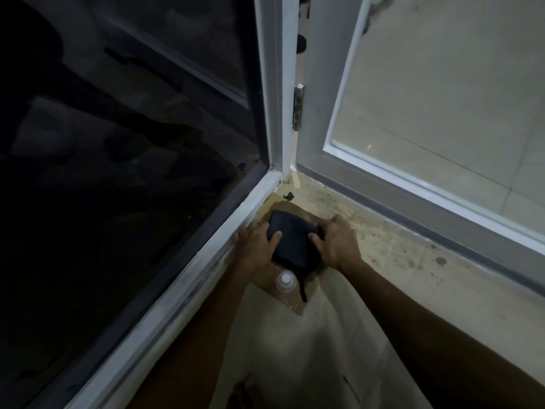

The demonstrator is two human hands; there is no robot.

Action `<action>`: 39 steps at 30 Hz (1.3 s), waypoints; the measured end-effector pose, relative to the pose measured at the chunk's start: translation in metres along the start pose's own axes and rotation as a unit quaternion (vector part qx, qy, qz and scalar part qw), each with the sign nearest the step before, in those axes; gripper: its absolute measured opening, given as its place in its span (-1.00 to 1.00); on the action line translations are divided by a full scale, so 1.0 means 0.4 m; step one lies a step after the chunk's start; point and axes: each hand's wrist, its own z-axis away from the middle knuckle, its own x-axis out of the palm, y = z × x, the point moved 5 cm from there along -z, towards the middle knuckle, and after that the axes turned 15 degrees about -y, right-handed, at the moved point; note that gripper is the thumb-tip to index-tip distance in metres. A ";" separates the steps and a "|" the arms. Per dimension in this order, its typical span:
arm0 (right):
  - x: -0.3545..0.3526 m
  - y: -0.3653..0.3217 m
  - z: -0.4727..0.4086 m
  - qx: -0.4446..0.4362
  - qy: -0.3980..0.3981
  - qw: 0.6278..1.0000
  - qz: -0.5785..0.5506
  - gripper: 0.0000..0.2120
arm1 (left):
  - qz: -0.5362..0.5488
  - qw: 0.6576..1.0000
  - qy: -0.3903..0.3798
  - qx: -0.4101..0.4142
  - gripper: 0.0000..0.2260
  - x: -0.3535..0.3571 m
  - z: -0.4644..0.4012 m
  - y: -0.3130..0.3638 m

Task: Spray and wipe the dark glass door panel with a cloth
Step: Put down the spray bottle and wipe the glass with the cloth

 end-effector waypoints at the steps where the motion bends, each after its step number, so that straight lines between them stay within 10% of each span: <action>1: -0.006 -0.002 0.005 -0.025 0.003 0.999 -0.036 -0.73 | 0.022 1.000 -0.008 0.004 -0.64 -0.001 -0.004 0.004; 9: -0.141 -0.021 0.099 -0.125 0.001 0.970 -0.210 -0.90 | 0.289 0.952 0.037 0.091 -0.80 -0.116 0.076 0.087; 20: -0.783 -0.265 0.595 -0.113 0.035 0.889 -0.442 -0.92 | 0.231 0.935 0.026 0.267 -0.83 -0.725 0.567 0.652; 24: -1.082 -0.418 0.784 -0.189 0.036 0.851 -0.489 -0.64 | 0.172 0.929 0.012 0.328 -0.80 -0.981 0.765 0.890; 39: -2.033 -0.791 1.483 -0.414 0.313 0.792 -0.321 -0.71 | 0.038 0.845 0.124 0.518 -0.84 -1.757 1.498 1.548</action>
